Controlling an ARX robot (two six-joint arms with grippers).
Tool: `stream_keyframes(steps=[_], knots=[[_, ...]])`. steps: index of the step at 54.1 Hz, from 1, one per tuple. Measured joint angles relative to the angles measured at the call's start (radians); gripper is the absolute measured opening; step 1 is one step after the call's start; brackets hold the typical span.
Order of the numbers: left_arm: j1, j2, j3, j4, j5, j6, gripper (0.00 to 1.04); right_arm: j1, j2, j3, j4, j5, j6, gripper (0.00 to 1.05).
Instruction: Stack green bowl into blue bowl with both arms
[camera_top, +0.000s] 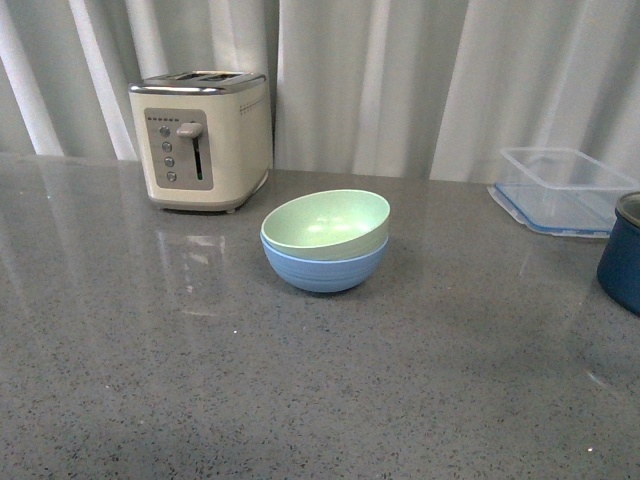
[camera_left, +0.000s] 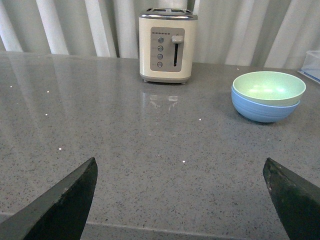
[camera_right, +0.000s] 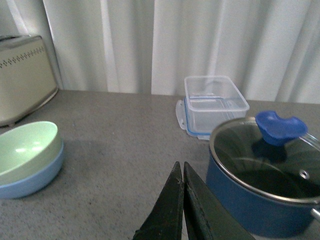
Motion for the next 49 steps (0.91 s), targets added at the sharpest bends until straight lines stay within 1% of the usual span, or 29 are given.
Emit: stream_keyframes(steps=[13,15,21,42,45,49], knots=[[0.000,0.000,0.000,0.000,0.000,0.000,0.98,-0.051,-0.171,-0.177,-0.005,-0.053,0.000,0.01],[0.000,0.000,0.000,0.000,0.000,0.000,0.98,-0.087,-0.200,-0.199,-0.017,-0.107,0.000,0.01],[0.000,0.000,0.000,0.000,0.000,0.000,0.98,-0.123,-0.257,-0.235,-0.039,-0.115,0.000,0.01],[0.000,0.000,0.000,0.000,0.000,0.000,0.98,-0.126,-0.492,-0.322,-0.185,-0.123,0.000,0.01],[0.000,0.000,0.000,0.000,0.000,0.000,0.98,-0.126,-0.502,-0.351,-0.153,-0.123,0.000,0.01],[0.000,0.000,0.000,0.000,0.000,0.000,0.98,-0.126,-0.528,-0.368,-0.176,-0.122,0.000,0.01]])
